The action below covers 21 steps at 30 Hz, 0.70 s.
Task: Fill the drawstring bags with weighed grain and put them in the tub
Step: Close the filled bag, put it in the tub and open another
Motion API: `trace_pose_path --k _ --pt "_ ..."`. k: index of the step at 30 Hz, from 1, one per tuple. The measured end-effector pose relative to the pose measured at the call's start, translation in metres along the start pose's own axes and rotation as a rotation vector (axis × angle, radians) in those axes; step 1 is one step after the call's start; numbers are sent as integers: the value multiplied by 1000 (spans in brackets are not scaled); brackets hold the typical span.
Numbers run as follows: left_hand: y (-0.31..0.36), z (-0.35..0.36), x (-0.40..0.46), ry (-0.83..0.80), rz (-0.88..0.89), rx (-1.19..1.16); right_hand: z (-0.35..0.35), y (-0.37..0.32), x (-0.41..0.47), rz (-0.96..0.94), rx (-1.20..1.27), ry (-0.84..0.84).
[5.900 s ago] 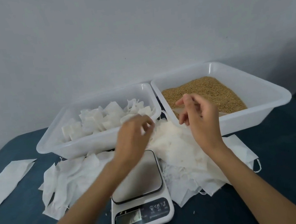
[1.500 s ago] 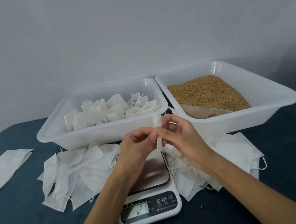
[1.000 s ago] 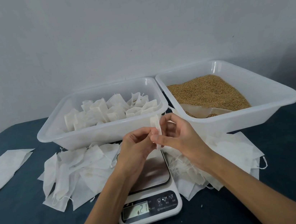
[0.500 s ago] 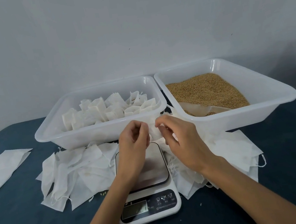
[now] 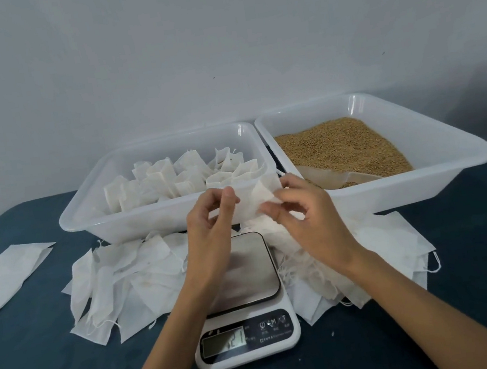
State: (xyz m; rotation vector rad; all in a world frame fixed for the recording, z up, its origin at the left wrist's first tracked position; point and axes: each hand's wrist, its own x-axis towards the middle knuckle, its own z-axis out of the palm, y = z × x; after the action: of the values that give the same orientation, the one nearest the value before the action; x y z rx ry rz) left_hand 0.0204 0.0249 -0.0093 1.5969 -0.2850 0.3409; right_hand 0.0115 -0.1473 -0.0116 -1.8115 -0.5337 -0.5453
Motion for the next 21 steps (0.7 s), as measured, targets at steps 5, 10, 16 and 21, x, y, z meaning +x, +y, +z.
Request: trace_pose_path --k 5,10,16,21 --pt "0 -4 2 -88 -273 -356 -7 -3 3 124 118 32" --pt "-5 -4 1 -61 -225 -270 -5 -5 -2 -157 -278 249" --pt "-8 -6 1 -47 -197 -254 -6 0 -3 -362 -385 253" --pt "-11 -6 2 -59 -186 -264 -3 1 -2 -305 -313 164"
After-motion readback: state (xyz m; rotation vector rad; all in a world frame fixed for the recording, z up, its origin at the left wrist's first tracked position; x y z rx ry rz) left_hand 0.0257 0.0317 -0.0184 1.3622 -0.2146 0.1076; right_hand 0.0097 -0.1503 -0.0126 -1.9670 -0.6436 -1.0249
